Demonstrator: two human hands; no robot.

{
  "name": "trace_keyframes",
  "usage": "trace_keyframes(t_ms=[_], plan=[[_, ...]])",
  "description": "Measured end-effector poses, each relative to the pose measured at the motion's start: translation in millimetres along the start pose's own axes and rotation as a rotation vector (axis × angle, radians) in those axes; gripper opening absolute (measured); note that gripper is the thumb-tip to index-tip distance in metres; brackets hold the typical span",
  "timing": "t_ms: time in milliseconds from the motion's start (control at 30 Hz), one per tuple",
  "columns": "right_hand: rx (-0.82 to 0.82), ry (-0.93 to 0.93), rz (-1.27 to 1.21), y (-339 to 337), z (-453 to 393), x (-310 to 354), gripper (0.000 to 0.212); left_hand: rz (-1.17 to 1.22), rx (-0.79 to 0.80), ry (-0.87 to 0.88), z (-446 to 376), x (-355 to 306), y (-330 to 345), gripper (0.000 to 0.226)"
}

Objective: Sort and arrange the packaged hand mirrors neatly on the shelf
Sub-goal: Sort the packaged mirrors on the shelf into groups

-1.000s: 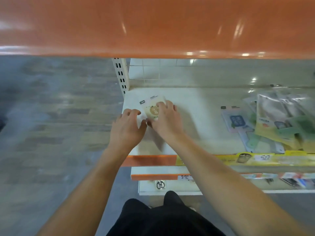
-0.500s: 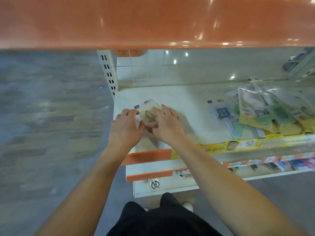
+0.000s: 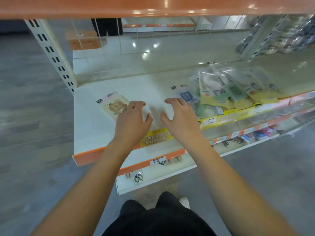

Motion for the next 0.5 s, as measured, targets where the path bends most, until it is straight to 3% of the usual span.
trace_keyframes(t_ms=[500], plan=[[-0.143, 0.2, -0.045, -112.1, 26.9, -189.5, 0.044, -0.046, 0.11, 0.158, -11.1, -185.0, 106.9, 0.041]])
Point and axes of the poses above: each hand's wrist, its own z-axis away from the middle knuckle, its own y-axis out of the palm, x = y × z, the point moved 10 cm from there along -z, towards the middle knuckle, and after that the axes turned 2 degrees about -x, right-handed, at the moved point
